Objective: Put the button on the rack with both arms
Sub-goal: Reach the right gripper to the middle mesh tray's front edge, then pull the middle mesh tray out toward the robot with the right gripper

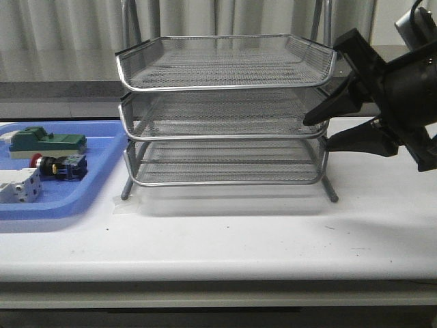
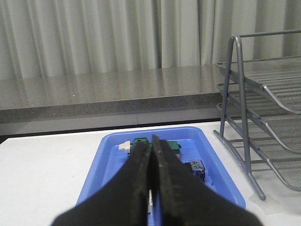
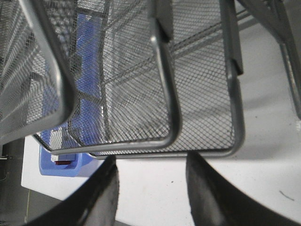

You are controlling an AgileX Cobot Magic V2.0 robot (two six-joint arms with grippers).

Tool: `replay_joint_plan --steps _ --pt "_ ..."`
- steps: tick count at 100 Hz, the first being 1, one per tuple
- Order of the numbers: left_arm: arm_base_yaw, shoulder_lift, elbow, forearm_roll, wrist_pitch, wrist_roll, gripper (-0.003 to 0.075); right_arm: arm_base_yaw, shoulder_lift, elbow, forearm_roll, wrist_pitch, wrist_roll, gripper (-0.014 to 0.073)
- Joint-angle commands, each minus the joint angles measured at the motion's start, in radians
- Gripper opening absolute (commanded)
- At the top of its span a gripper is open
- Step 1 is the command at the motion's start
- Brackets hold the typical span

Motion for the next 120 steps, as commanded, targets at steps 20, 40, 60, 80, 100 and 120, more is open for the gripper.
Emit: replay_joint_plan --steps 20,40,60,80,100,120 --pt "0.000 -0.032 0.034 -0.006 -0.076 -0.008 -0.0020 0.000 0.055 -0.124 0.079 0.081 -0.020 0.0357" --pt "0.000 -0.032 0.034 -0.006 -0.076 -0.008 -0.0020 0.000 0.101 -0.164 0.079 0.107 -0.020 0.0335" --pt "0.000 -0.032 0.034 -0.006 -0.076 -0.008 -0.0020 0.000 0.114 -0.164 0.078 0.106 -0.020 0.0129" --pt "0.000 -0.032 0.034 -0.006 -0.076 -0.008 -0.0020 0.000 0.114 -0.155 0.072 0.106 -0.020 -0.0061" --pt "0.000 -0.032 0.034 -0.006 -0.076 -0.008 -0.0020 0.000 0.112 -0.097 0.048 0.108 -0.020 -0.0065" --pt "0.000 -0.032 0.034 -0.006 -0.076 -0.008 -0.0020 0.000 0.107 -0.005 0.025 0.171 -0.078 -0.0065"
